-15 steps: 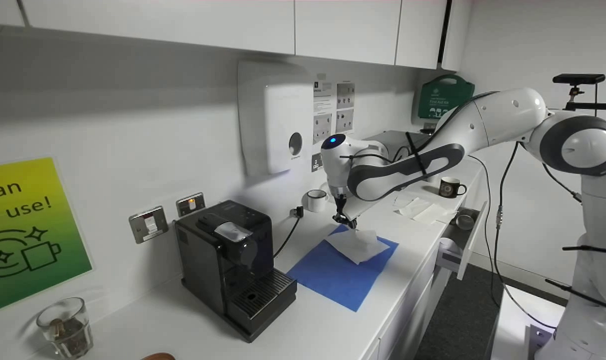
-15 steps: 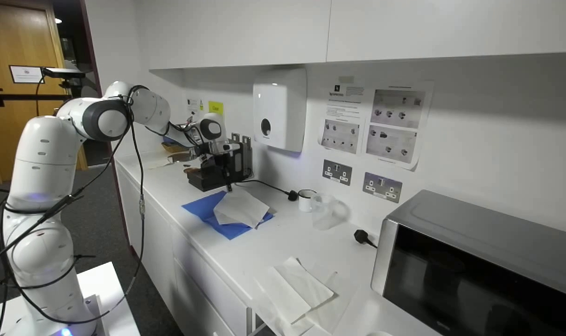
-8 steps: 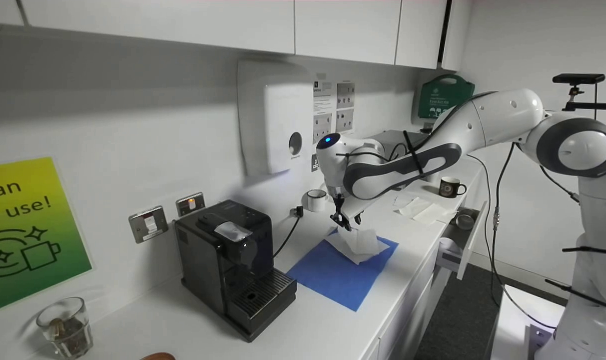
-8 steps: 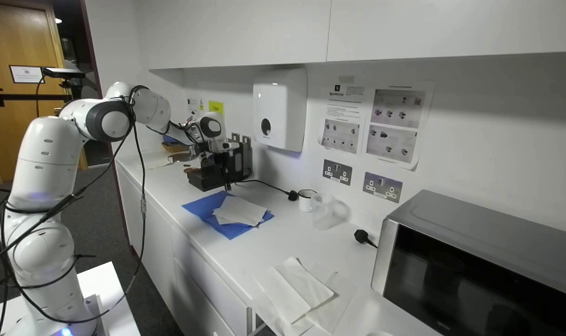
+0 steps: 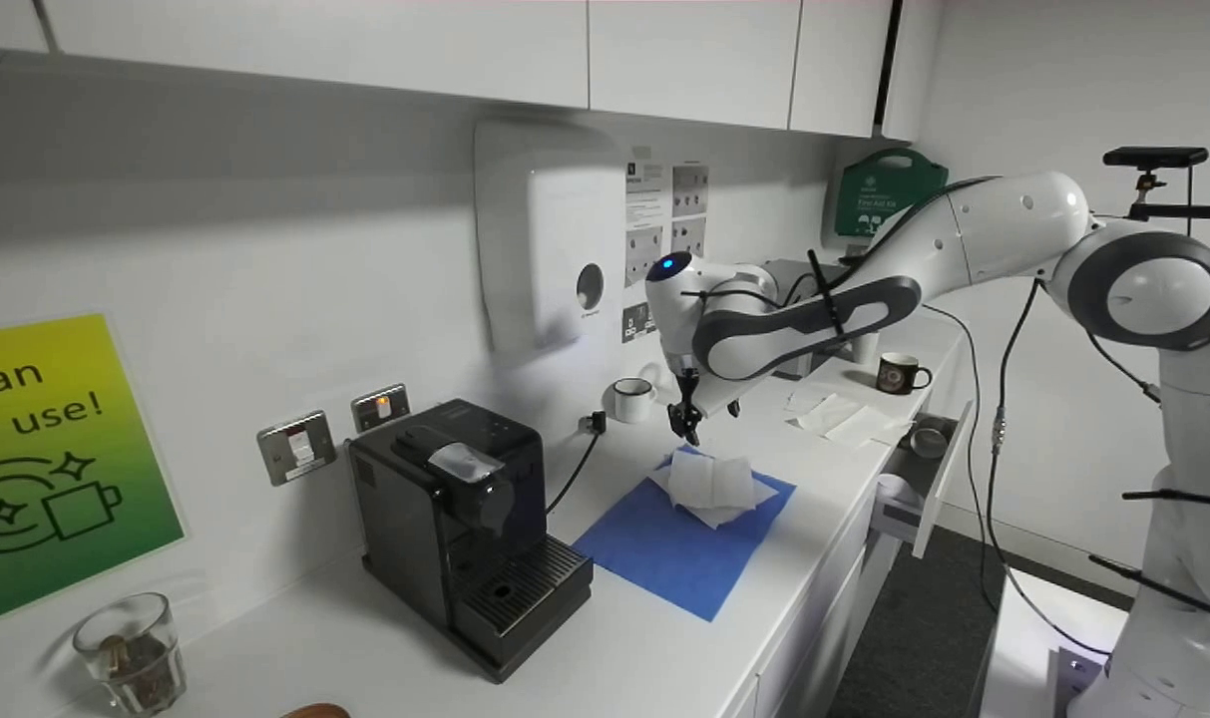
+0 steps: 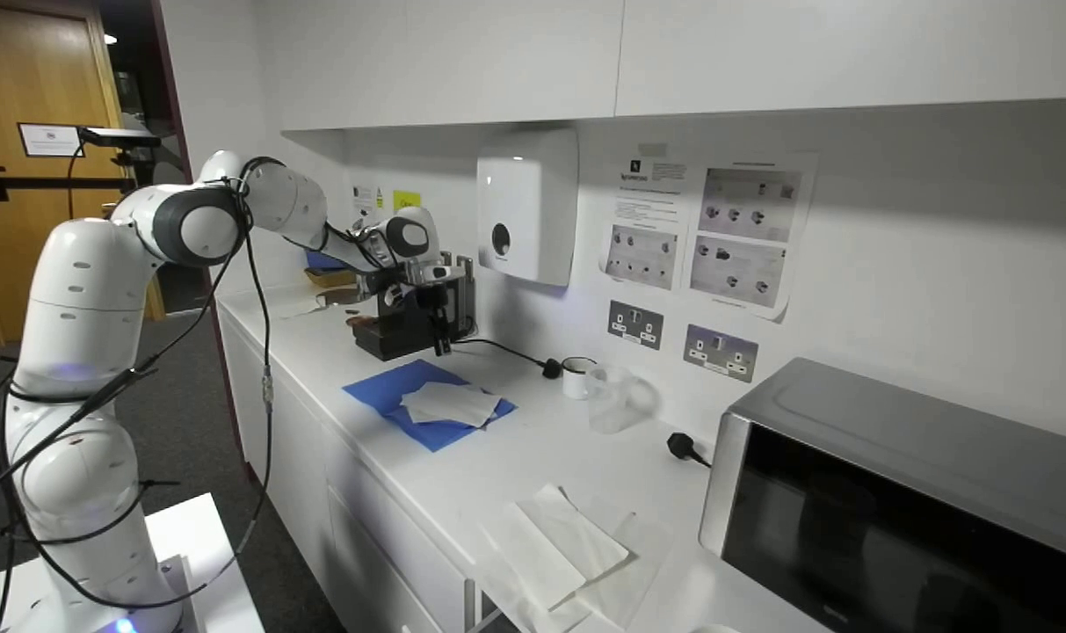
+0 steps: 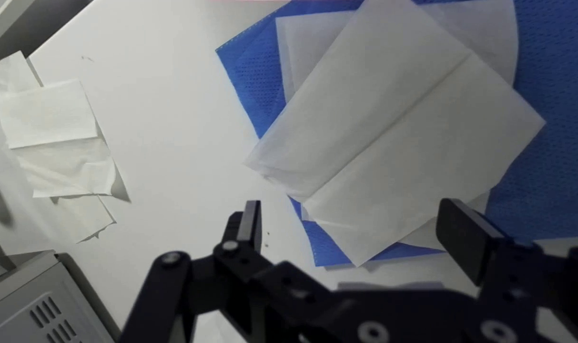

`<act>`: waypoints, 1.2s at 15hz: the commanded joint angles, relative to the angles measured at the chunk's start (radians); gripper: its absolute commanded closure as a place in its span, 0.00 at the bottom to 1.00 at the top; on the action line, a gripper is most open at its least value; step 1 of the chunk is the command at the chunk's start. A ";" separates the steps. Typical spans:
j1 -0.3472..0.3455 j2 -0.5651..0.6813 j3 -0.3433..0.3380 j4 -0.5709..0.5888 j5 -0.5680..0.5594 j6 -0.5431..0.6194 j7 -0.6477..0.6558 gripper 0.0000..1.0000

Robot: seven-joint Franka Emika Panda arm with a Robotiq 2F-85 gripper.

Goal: Unfold the blue placemat, place the white napkins on the mat then fold the mat in half

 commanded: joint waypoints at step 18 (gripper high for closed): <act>-0.226 -0.200 -0.118 -0.370 -0.089 0.239 -0.721 0.00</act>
